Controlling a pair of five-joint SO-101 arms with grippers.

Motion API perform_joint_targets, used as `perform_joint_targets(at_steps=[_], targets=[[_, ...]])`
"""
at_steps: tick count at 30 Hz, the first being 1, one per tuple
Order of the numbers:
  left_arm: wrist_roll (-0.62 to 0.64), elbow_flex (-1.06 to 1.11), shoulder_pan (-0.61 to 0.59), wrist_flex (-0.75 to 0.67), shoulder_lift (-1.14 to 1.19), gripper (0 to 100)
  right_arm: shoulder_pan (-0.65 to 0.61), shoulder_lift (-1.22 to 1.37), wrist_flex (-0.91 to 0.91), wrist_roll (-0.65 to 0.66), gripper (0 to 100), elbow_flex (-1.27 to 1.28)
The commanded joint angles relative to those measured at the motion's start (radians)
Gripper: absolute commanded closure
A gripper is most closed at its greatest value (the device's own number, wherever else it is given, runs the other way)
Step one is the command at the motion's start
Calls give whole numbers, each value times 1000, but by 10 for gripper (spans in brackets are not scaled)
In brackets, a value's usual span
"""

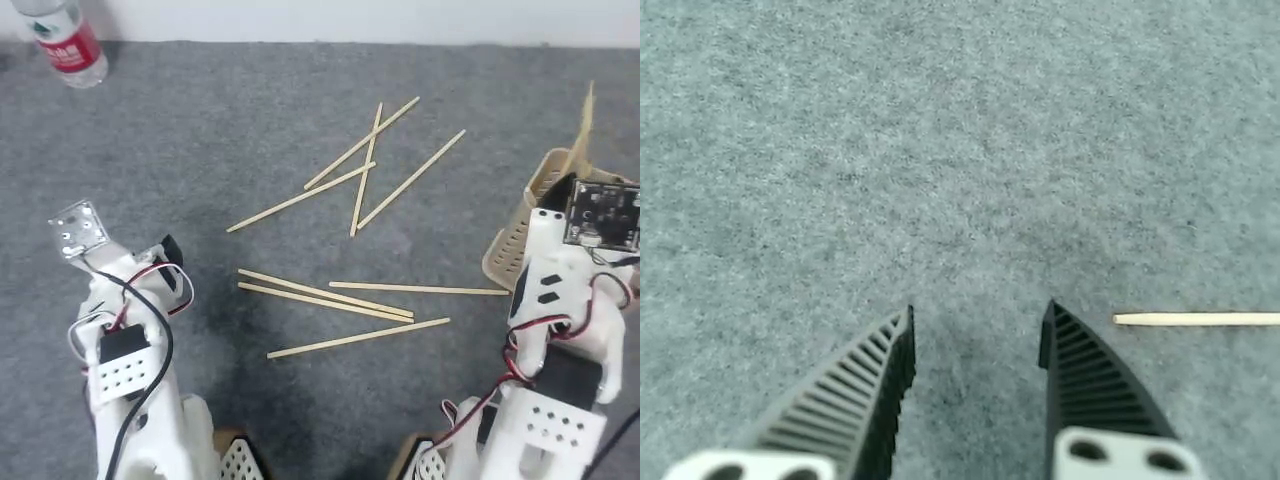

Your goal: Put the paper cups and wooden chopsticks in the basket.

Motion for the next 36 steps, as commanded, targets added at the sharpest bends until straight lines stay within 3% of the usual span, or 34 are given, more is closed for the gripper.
perform_joint_targets(at_steps=[1, 8, 16, 28, 36], targets=[[3, -1, 3, -20, -12, 805, 13, -19, 7, 6, 809, -9], [3, -1, 5, -20, -12, 805, -8, -19, 44, 5, 821, -68], [3, 1, 5, -20, -17, 805, -286, 194, 203, 8, 822, -341], [3, 1, 8, -23, -17, 805, -516, 920, 547, -2, 822, -962], [3, 1, 8, -23, -17, 805, -529, 1489, 711, -233, 823, -1350]])
